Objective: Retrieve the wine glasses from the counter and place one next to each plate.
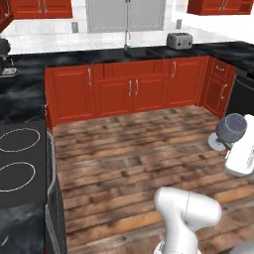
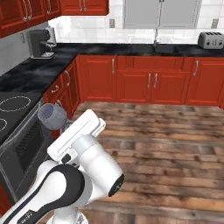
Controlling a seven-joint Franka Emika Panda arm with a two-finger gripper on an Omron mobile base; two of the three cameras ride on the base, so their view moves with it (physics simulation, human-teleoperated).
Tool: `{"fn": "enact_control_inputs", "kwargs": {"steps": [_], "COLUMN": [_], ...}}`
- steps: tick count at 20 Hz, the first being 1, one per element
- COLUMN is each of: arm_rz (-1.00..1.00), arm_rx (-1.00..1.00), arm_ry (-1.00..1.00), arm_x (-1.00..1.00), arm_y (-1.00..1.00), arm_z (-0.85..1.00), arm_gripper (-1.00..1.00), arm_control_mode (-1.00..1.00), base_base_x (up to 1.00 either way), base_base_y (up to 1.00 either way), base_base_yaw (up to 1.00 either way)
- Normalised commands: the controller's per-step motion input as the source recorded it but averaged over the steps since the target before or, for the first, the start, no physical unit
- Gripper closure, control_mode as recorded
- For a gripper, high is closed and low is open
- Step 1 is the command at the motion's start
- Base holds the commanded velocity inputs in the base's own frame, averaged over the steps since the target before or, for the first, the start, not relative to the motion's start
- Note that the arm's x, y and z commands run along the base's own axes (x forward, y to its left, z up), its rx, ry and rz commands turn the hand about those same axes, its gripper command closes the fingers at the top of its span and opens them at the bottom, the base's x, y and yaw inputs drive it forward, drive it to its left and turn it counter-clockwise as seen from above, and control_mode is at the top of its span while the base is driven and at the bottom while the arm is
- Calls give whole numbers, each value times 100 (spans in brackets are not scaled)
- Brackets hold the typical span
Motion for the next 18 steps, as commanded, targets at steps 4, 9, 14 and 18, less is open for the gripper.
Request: {"fn": "enact_control_inputs", "kwargs": {"steps": [4, 9, 14, 18], "arm_rz": [0, 0, 0, 0], "arm_rx": [0, 0, 0, 0], "arm_ry": [0, 0, 0, 0], "arm_x": [0, 0, 0, 0], "arm_y": [0, 0, 0, 0], "arm_z": [0, 0, 0, 0], "arm_gripper": [100, 100, 100, 100], "arm_control_mode": [100, 100, 100, 100], "base_base_x": [99, 59, 3, 0], "base_base_y": [-74, -93, -49, -2], "base_base_yaw": [-4, -45, -83, -100]}}
